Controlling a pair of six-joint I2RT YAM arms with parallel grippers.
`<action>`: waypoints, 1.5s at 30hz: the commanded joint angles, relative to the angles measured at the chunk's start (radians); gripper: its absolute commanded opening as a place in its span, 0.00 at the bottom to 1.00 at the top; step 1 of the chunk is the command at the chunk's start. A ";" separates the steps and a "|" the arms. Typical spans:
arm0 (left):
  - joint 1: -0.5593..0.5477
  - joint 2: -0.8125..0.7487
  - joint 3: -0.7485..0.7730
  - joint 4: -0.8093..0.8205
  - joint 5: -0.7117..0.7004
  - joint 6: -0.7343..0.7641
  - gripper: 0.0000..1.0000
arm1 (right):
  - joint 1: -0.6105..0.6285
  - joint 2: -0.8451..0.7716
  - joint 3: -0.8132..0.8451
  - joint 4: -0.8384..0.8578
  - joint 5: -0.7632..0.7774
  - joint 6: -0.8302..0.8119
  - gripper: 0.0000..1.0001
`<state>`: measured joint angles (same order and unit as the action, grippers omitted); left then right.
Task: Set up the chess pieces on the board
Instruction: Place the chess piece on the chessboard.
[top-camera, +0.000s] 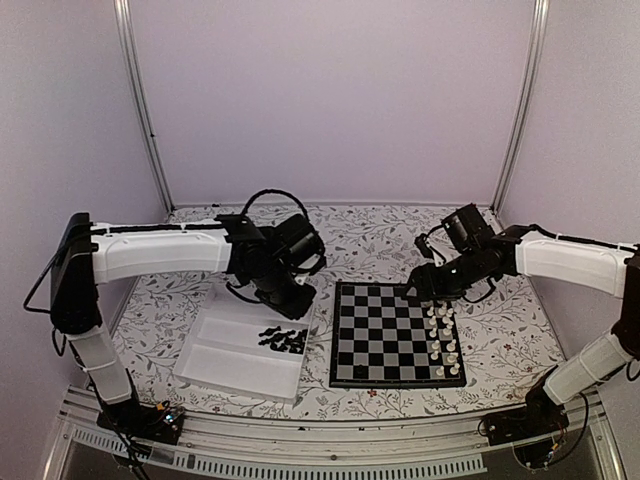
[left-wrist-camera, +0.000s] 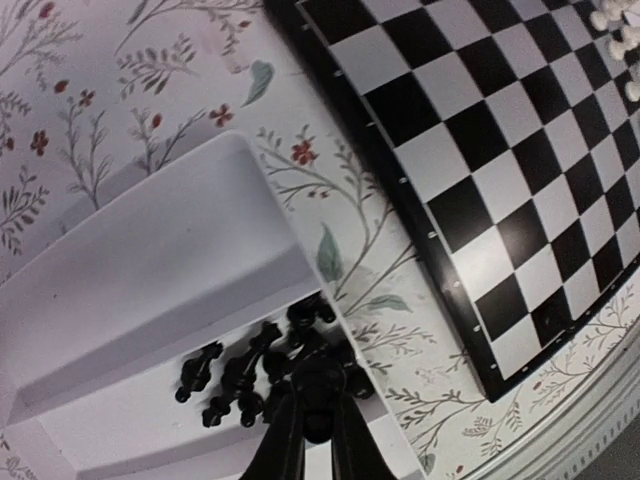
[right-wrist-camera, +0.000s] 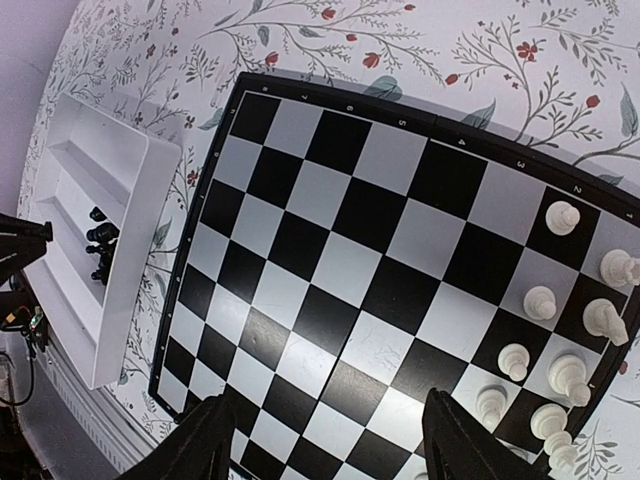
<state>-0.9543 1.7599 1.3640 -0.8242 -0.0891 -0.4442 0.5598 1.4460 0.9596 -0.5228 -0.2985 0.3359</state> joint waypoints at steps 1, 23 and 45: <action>-0.077 0.131 0.129 0.030 0.081 0.161 0.11 | -0.005 -0.034 -0.018 0.008 0.007 0.006 0.67; -0.202 0.404 0.357 0.001 0.213 0.281 0.13 | -0.013 -0.196 -0.115 -0.041 0.072 0.044 0.68; -0.215 0.459 0.389 -0.015 0.241 0.292 0.16 | -0.013 -0.238 -0.147 -0.040 0.068 0.067 0.68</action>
<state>-1.1542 2.2040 1.7351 -0.8261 0.1291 -0.1650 0.5495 1.2297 0.8234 -0.5606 -0.2409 0.3901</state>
